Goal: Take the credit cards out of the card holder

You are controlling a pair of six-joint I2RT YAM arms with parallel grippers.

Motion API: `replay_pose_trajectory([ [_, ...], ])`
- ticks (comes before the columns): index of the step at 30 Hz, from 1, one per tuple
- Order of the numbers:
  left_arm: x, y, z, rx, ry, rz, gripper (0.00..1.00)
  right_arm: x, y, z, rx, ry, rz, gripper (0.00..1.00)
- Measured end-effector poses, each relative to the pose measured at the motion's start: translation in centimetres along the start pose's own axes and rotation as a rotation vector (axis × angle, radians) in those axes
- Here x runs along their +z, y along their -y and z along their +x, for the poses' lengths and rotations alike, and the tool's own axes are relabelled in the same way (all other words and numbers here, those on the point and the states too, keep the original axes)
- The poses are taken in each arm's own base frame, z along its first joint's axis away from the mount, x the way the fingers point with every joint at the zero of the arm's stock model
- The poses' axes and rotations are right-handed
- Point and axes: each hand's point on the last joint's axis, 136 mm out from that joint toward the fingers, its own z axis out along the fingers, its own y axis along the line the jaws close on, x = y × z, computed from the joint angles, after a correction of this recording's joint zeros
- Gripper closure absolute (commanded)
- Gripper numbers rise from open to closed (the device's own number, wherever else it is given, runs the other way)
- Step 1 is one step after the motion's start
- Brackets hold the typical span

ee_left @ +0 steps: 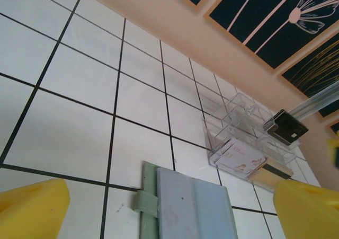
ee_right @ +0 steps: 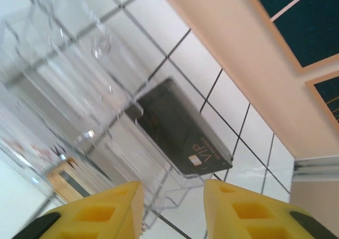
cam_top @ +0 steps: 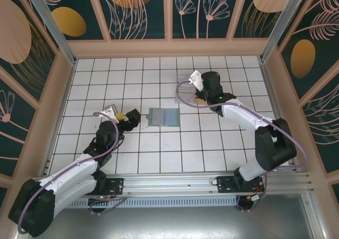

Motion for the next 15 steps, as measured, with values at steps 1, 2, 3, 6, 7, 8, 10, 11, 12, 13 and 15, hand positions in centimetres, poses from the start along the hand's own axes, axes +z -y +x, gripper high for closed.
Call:
replay_pose_trajectory([
  [1,0.1,-0.1,0.1,0.002,-0.005,-0.005,0.01,-0.5,-0.3,-0.6,0.063,0.02,-0.02,0.63],
  [2,0.3,-0.1,0.2,0.004,-0.012,-0.01,0.01,-0.9,-0.8,-1.2,0.128,0.039,-0.047,0.63],
  [3,0.4,-0.2,0.4,0.008,-0.017,-0.015,0.01,-1.3,-1.5,-1.7,0.185,0.051,-0.078,0.63],
  [6,0.9,-0.4,0.9,0.017,-0.042,-0.027,0.01,-1.8,-4.2,-2.4,0.322,0.059,-0.172,0.63],
  [7,1.0,-0.3,1.0,0.019,-0.05,-0.027,0.02,-2.0,-5.0,-2.4,0.353,0.056,-0.2,0.63],
  [8,1.2,-0.2,1.1,0.019,-0.06,-0.024,0.03,-2.2,-6.1,-2.5,0.39,0.051,-0.235,0.63],
  [10,1.6,-0.1,1.4,0.018,-0.073,-0.02,0.07,-2.5,-7.9,-2.6,0.457,0.035,-0.294,0.63],
  [11,1.8,-0.1,1.7,0.014,-0.082,-0.021,0.09,-2.5,-8.5,-2.6,0.493,0.025,-0.319,0.63],
  [12,2.2,-0.2,2.2,0.009,-0.103,-0.025,0.11,-2.5,-9.0,-2.4,0.53,0.013,-0.338,0.63],
  [13,2.5,-0.4,2.6,0.005,-0.12,-0.034,0.13,-2.4,-9.5,-2.1,0.564,-0.001,-0.353,0.63],
  [15,3.2,-0.4,3.5,-0.004,-0.162,-0.041,0.17,-2.2,-10.4,-1.4,0.625,-0.032,-0.38,0.65],
])
